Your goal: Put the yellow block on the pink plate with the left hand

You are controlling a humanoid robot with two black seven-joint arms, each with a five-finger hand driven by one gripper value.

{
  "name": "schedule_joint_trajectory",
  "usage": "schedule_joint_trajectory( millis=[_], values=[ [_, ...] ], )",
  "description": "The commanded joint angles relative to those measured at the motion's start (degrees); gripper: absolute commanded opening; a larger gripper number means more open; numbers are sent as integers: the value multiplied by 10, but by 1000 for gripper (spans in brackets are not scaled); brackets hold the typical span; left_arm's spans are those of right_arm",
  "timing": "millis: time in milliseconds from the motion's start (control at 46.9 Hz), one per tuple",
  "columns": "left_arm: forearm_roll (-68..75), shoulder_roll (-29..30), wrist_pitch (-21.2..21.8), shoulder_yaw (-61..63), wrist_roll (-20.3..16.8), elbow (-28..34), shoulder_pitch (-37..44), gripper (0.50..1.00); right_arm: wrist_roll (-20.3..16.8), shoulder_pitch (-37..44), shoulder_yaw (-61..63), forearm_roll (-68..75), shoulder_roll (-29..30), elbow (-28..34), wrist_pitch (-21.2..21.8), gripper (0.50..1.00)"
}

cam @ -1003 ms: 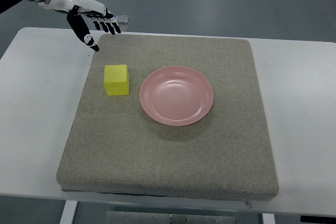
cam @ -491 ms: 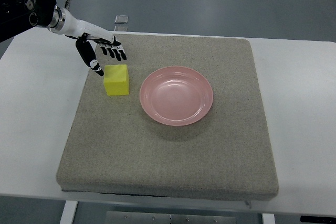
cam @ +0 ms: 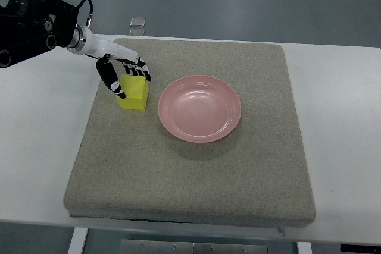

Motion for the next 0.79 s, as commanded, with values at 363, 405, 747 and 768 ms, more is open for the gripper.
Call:
schedule_joint_trajectory(
  millis=[363,405,747,768],
  values=[
    [21,3,26,-2,4,-2,1,870,0,0,0,0,0,0,0,924],
    [21,3,28,-1,4,-2,2,870,0,0,0,0,0,0,0,924],
    [25,0,34,-1,4,-4,24,872,0,0,0,0,0,0,0,924],
    [25,0,37,-1,4,-4,23,870,0,0,0,0,0,0,0,924]
  ],
)
